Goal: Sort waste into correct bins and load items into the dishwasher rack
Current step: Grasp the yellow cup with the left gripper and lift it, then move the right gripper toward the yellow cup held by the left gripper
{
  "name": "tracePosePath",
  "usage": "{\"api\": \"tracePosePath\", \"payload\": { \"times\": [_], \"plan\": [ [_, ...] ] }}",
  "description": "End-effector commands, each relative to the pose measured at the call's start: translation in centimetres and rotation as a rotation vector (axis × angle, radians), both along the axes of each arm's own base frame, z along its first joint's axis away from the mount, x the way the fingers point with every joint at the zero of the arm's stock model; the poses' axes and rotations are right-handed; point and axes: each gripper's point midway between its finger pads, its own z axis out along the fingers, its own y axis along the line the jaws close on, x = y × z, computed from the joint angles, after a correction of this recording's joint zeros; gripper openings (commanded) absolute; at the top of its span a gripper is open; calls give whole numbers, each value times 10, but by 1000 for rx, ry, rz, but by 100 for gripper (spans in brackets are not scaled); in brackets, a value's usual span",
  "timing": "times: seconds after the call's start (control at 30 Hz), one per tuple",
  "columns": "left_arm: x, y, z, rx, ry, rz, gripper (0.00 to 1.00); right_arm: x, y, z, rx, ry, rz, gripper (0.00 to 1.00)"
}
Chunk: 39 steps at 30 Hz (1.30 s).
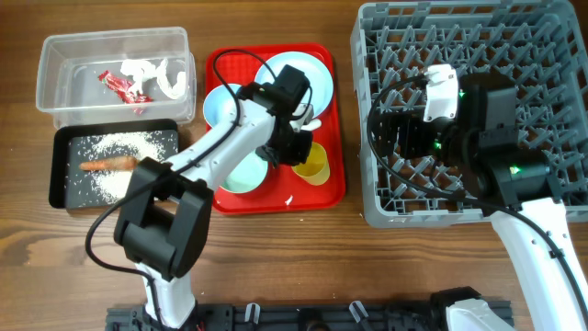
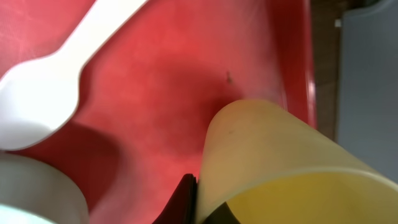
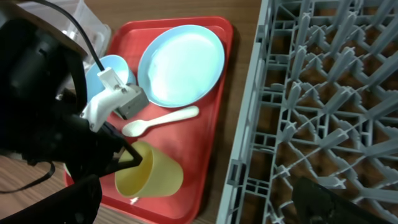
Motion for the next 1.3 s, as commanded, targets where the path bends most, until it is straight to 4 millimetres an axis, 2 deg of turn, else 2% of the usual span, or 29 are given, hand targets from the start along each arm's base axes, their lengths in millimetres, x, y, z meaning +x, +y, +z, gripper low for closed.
{"api": "tracePosePath", "payload": {
  "times": [0.0, 0.07, 0.2, 0.4, 0.47, 0.6, 0.73, 0.9, 1.13, 1.27],
  "plan": [
    [28, 0, 56, -271, -3, 85, 4, 3, 20, 15, 111, -11, 57, 100],
    [38, 3, 86, -477, 27, 113, 4, 5, 36, 20, 187, -16, 127, 100],
    [48, 16, 131, -797, 65, 117, 4, 9, 65, 27, 306, -27, 270, 100],
    [55, 40, 172, -1052, 98, 149, 4, 14, 110, 32, 441, -58, 490, 100],
    [56, 44, 180, -1099, 101, 148, 4, 14, 124, 34, 490, -63, 551, 100],
    [53, 45, 197, -1191, 124, 127, 4, 19, 139, 36, 536, -76, 597, 100],
    [49, 44, 209, -1264, 150, 108, 4, 21, 149, 43, 545, -125, 633, 100],
    [48, 43, 209, -1260, 187, 131, 4, 20, 159, 55, 553, -186, 667, 100],
    [44, 40, 209, -1252, 251, 165, 4, 22, 164, 61, 554, -231, 683, 99],
    [43, 38, 209, -1250, 262, 168, 4, 21, 167, 64, 567, -229, 681, 94]
  ]
}}
